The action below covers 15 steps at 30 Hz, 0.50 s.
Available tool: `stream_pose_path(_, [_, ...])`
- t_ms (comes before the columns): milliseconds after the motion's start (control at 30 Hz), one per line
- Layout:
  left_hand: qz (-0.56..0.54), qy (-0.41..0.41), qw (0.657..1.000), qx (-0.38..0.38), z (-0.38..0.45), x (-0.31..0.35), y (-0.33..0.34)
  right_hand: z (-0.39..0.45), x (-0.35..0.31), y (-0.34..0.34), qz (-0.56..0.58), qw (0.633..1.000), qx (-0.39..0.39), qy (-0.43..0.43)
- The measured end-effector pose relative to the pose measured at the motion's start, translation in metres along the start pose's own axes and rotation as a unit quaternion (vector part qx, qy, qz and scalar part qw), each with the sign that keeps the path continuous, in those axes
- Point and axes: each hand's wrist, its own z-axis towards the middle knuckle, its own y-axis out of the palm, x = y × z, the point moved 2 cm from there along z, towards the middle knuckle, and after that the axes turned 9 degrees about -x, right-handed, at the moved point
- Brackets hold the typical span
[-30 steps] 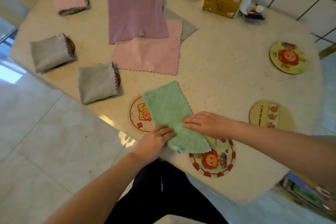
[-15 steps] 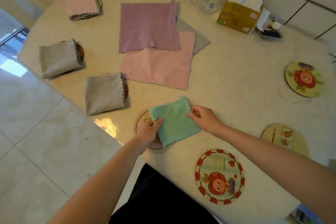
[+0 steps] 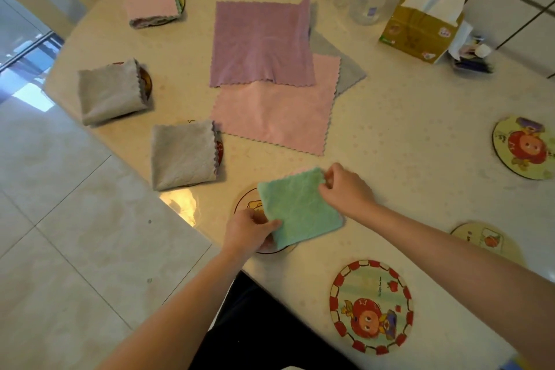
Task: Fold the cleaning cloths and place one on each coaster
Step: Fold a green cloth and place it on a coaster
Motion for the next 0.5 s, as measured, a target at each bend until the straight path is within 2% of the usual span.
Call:
stream_pose_path(100, [0.085,0.008,0.996,0.028,0.001,-0.005,0.003,0.014,-0.010,-0.003,0.040,0.999,0.000,-0.032])
stream_pose_path(300, [0.185,0.016,0.980,0.075,0.002,-0.004,0.023,0.028,-0.017,-0.005,0.013,0.996,-0.057,-0.063])
stream_pose_path(400, [0.168,0.002,0.982,0.082,0.002,-0.004,0.025,0.027,-0.020,-0.007,0.015,0.994,-0.093,-0.055])
stream_pose_path(500, [0.110,0.000,0.992,0.057,0.003,-0.004,0.024,0.026,-0.020,-0.008,0.042,0.992,-0.105,-0.049])
